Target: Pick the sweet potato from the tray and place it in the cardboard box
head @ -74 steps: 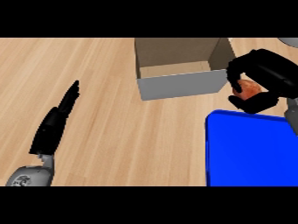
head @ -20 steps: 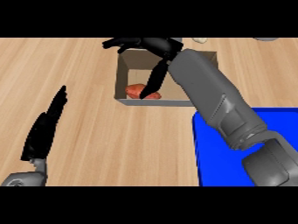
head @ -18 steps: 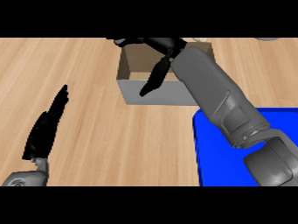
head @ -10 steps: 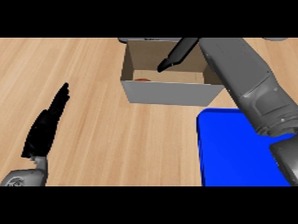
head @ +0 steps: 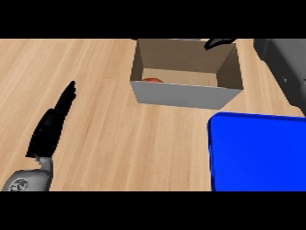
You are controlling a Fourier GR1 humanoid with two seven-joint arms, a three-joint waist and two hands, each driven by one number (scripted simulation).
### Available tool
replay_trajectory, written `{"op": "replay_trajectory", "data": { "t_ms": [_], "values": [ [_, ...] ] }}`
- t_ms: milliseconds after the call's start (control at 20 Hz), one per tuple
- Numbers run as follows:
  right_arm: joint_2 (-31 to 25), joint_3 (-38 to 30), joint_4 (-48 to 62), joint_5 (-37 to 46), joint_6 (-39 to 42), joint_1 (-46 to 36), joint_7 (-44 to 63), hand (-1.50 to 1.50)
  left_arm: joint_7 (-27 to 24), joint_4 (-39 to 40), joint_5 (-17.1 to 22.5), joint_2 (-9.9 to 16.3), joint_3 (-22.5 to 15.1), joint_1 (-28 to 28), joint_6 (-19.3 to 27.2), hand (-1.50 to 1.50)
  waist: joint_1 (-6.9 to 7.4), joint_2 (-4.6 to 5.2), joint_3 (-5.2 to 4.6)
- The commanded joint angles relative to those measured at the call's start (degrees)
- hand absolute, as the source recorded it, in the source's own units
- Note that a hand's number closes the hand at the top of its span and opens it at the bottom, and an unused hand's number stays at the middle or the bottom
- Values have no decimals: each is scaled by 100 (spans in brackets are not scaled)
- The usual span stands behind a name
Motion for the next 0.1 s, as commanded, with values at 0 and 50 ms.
{"op": "replay_trajectory", "data": {
  "t_ms": [0,50],
  "values": [
    [-450,-30,-53,-20,473,60,-130,-150,-1,-47,-14,4,-39,-60,-25,0,129,95,15],
    [-463,-6,-97,5,519,49,-128,-150,30,-51,-6,47,-10,-153,-50,0,134,91,15]
  ]
}}
